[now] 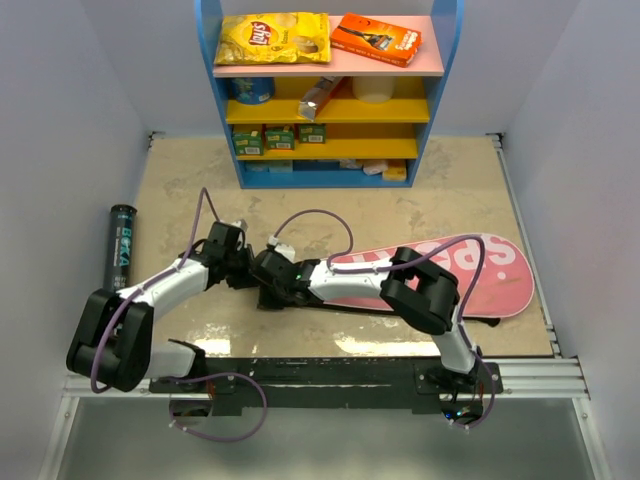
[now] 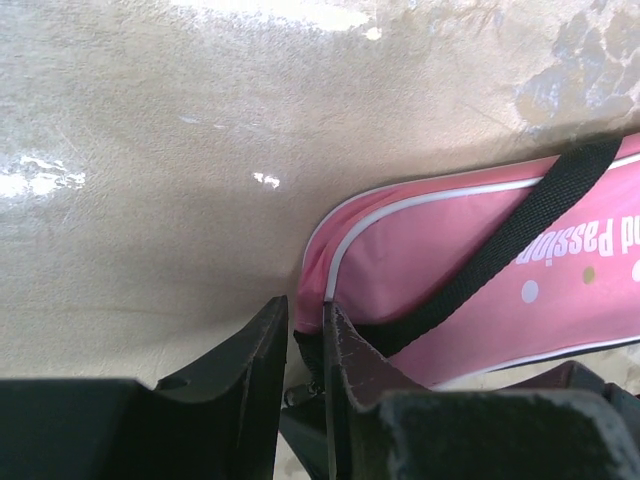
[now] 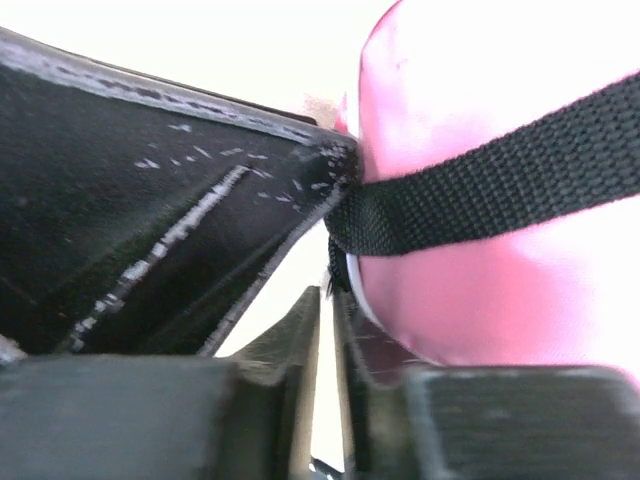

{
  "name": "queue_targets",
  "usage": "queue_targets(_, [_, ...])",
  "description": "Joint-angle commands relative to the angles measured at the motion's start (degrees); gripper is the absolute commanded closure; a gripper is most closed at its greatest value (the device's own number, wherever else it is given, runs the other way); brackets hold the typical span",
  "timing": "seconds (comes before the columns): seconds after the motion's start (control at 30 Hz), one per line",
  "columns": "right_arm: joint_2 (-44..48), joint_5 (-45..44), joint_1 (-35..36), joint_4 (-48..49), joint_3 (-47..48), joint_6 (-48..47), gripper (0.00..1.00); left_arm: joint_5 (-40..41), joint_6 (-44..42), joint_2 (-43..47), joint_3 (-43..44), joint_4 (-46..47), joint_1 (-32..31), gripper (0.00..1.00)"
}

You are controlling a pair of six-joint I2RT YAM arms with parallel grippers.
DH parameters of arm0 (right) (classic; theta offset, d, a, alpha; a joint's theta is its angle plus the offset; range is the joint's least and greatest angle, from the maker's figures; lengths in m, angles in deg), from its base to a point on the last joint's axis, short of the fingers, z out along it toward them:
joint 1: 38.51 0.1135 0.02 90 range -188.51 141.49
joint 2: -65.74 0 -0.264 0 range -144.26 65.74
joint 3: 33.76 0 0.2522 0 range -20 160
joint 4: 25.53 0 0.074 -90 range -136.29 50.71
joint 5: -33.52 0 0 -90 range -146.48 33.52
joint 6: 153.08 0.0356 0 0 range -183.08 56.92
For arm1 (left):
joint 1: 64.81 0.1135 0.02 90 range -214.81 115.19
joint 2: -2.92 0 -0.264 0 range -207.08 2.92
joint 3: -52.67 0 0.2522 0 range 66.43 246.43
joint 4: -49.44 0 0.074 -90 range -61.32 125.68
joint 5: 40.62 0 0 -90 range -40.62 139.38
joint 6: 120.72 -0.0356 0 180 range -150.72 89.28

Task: Pack up the badminton gear

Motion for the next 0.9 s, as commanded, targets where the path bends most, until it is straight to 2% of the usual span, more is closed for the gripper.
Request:
queue_targets(0.0, [5.5, -1.8, -0.3, 7.4, 1.7, -2.3, 0.75, -5.4, 0.0, 0.3, -1.5, -2.5, -2.5, 0.75])
queue_targets(0.03, [6.3, -1.1, -0.3, 6.5, 0.4, -2.9, 0.68, -5.3, 0.0, 0.3, -1.4, -2.6, -2.5, 0.75])
queue_targets(0.13, [10.1, -0.4, -0.3, 4.1, -2.4, -5.2, 0.57, -4.7, -0.1, 0.3, -1.2, -2.8, -2.5, 0.75])
queue_targets(0.33, [19.3, -2.0, -0.4, -1.0, -9.0, -9.6, 0.44, -3.1, -0.2, 1.6, -0.6, -3.2, -2.5, 0.75])
queue_targets(0.37, [20.7, -2.9, -0.5, -1.9, -9.5, -11.1, 0.39, -2.7, -0.2, 2.3, -0.4, -3.5, -2.4, 0.75])
queue_targets(0.43, [24.2, -4.2, -0.7, -5.7, -9.9, -12.9, 0.38, -2.1, -0.3, 2.8, 0.6, -4.9, -2.4, 0.75])
queue_targets(0.5, [26.3, -7.7, -1.0, -8.8, -9.6, -15.2, 0.25, -1.1, -0.6, 3.9, 2.4, -5.9, -2.4, 0.74])
queue_targets(0.53, [28.5, -9.0, -1.2, -11.5, -9.4, -16.0, 0.23, -0.9, -0.8, 4.3, 3.1, -6.8, -2.4, 0.74])
queue_targets(0.57, [29.4, -12.5, -1.4, -13.0, -9.2, -17.5, 0.09, -0.9, -1.3, 5.2, 3.9, -7.2, -2.4, 0.73])
queue_targets(0.63, [31.9, -16.1, -2.0, -17.4, -8.6, -18.4, 0.07, -0.4, -1.8, 6.1, 6.5, -8.8, -2.4, 0.71])
queue_targets(0.67, [32.7, -18.1, -2.7, -18.8, -8.4, -19.7, 0.01, -0.3, -1.9, 7.3, 7.3, -9.2, -2.4, 0.69])
queue_targets(0.8, [36.9, -27.0, -5.6, -23.8, -9.2, -22.0, 0.01, 0.6, -2.9, 10.4, 13.2, -10.9, -2.4, 0.62])
queue_targets(0.87, [39.8, -25.6, -10.6, -23.8, -10.6, -25.1, 0.01, 2.0, -4.1, 11.6, 15.4, -12.3, -2.4, 0.45])
